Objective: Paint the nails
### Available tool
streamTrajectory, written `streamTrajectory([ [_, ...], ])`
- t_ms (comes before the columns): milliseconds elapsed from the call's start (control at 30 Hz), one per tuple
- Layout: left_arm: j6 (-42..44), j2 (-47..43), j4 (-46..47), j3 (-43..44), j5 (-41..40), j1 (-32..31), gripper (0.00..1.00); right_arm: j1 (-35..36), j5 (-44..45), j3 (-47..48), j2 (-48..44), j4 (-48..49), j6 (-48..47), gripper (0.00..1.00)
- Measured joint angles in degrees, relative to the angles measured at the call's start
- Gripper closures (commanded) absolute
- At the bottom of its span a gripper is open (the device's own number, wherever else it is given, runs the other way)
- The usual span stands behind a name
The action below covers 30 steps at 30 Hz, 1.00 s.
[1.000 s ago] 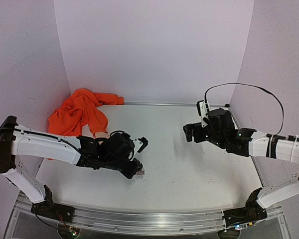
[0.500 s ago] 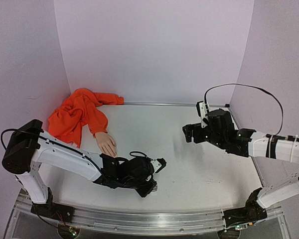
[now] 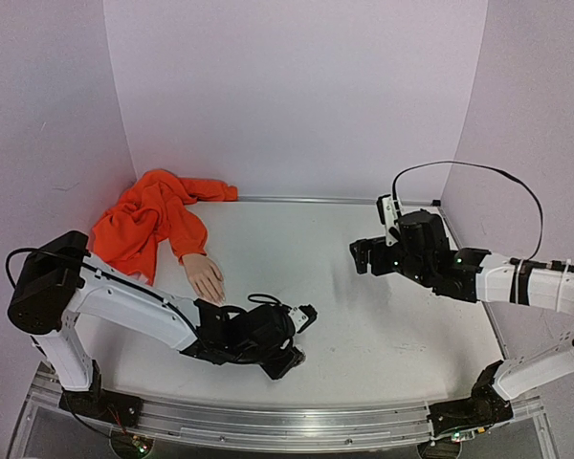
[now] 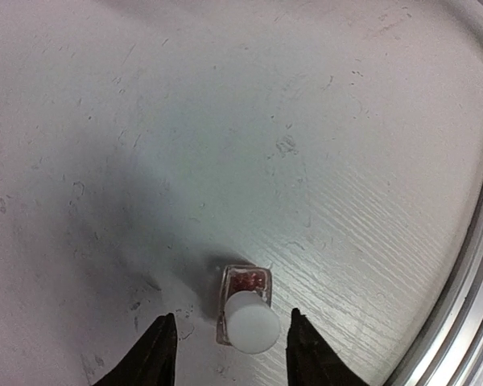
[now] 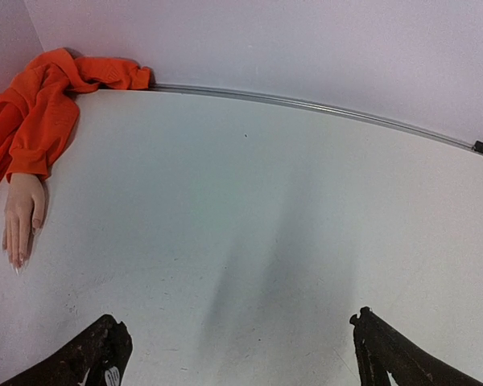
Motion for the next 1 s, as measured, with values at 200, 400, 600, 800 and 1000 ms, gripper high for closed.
streamTrajectory([
  [200,0.1,-2.4,0.1,-3.0,-0.6,1.0,0.31,-1.2,0.2,-0.7,0.9,0.1,0.0,0.02],
  [400,0.3,-18.1,-0.2,-8.0,1.3,10.9,0.21,-6.8,-0.2,-4.0,-0.4,0.1,0.4,0.02],
  [600,0.5,-39.8,-1.3,-10.8,2.3,34.7,0.19,-16.2,-1.2,-6.1,-9.9,-2.6,0.6,0.02],
  [800,0.0,-51.4,-8.1,-10.7,4.9,59.3,0.18,-21.2,-1.7,-6.0,-19.2,-4.7,-0.3,0.02],
  [1000,1.8,-54.8,-14.4,-10.6,4.8,61.7,0.18,-21.6,-2.3,-6.0,-20.7,-6.3,-1.4,0.02],
])
